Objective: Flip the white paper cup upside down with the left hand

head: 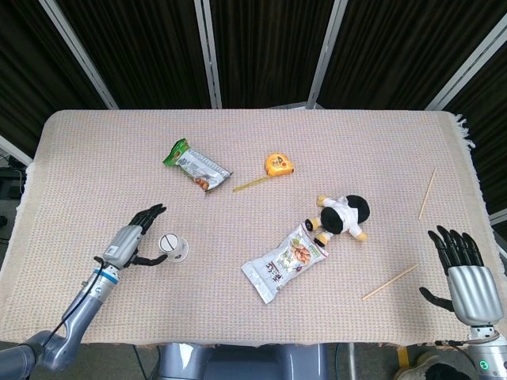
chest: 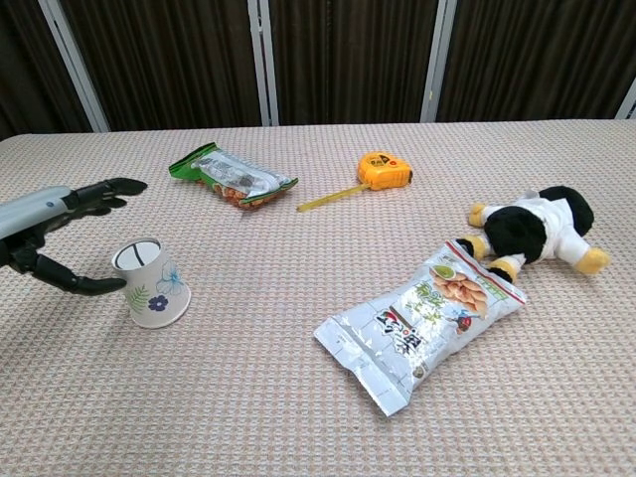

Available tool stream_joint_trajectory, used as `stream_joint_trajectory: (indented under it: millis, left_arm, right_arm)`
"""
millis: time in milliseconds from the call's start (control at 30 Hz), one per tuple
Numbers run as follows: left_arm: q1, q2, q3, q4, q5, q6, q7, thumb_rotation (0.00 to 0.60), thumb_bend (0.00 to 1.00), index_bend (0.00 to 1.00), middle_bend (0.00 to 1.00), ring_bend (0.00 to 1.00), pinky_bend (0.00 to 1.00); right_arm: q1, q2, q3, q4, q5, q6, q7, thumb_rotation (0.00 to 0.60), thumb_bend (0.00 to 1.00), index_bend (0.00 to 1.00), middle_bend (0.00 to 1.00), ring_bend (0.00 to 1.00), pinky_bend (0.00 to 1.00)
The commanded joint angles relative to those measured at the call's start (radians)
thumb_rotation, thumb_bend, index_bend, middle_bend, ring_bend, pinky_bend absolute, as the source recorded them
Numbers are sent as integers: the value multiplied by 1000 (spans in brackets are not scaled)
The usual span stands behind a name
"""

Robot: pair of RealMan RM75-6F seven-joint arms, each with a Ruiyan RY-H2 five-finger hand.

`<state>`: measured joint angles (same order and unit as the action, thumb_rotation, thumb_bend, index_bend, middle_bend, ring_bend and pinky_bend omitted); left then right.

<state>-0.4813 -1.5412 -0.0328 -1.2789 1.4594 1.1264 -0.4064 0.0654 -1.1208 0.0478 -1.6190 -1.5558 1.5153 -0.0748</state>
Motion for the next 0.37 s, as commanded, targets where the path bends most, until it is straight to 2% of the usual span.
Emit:
stream_joint_trajectory:
  millis: [33,167,233,367]
  left_arm:
    - [66,49,-1,2,35,156,157,600,160,0,0,0,0]
    - [127,104,3,-36,39,258,252,600,158,0,0,0,0]
    - [178,152,17,-72,35,319,347,600,158,0,0,0,0]
    - [247,188,37,-119,14,380,468,600,155,0,0,0,0]
  right_arm:
    - [0,-14,10,6,15,3,-16,600,11,0,0,0,0]
    - [2,-24,16,15,21,5,-24,600,12,0,0,0,0]
    - [2,-31,21,20,26,8,-39,600,12,0,0,0,0]
    - [3,-42,25,26,37,5,-55,600,12,0,0,0,0]
